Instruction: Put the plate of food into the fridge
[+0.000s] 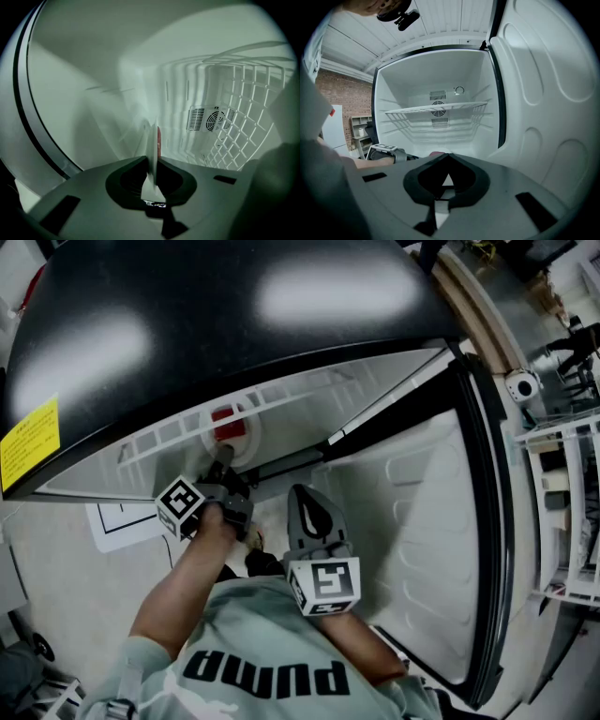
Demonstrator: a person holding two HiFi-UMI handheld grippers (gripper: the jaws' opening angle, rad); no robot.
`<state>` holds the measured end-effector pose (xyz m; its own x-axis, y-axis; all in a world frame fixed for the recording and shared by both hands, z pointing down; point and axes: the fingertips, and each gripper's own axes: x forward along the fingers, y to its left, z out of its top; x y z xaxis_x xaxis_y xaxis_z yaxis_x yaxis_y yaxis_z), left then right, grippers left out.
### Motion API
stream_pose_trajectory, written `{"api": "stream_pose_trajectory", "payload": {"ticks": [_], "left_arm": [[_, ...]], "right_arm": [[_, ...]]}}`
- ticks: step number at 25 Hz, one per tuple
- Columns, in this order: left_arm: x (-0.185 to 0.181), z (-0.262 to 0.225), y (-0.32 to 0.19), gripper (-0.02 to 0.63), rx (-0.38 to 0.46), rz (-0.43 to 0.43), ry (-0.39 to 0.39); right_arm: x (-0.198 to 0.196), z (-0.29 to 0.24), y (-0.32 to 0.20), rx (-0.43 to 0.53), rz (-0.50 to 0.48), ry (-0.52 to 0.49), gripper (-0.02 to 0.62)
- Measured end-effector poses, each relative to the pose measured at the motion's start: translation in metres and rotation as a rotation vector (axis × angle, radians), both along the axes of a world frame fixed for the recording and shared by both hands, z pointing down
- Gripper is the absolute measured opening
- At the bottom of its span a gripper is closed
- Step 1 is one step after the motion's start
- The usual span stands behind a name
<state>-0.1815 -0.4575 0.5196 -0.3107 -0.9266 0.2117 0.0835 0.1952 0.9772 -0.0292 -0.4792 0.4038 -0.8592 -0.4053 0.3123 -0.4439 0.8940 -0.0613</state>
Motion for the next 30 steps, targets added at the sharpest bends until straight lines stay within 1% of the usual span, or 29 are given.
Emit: {"api": "stream_pose_trajectory", "payload": {"ticks": [2,9,13,18,20,22,25,30], "left_arm": [[-0.002,0.005,0.000,0.038,-0.012,-0.004,0.001],[-0.007,0.014,-0.002,0.038,-0.031,-0.029,0.008],[-0.010,0.015,-0.003,0.038,-0.045,-0.042,0.006],[-0.010,0.017,-0.001,0.038,-0.114,-0.064,0.016],[-0.010,0.019,0.000,0.038,-0.131,-0.067,0.023],[-0.011,0.020,0.001,0.038,-0.135,-0.066,0.031],[-0.012,0.018,0.000,0.038,-0.125,-0.069,0.033],[-0.013,0.016,0.001,0.042,-0.127,-0.080,0.033]], "right_arm": [[0.000,0.002,0.001,0.005,-0.016,0.021,0.005],[-0.004,0.004,-0.001,-0.004,-0.022,-0.003,0.005],[-0.003,0.009,0.000,-0.017,-0.035,0.014,0.005],[-0.004,0.011,0.002,-0.028,-0.040,0.011,0.005],[-0.004,0.009,0.002,-0.028,-0.036,-0.007,0.005],[-0.005,0.005,0.001,-0.032,-0.026,-0.024,0.005],[-0.004,0.006,0.001,-0.030,-0.029,-0.017,0.005],[-0.005,0.003,0.003,-0.038,-0.016,-0.041,0.005]]}}
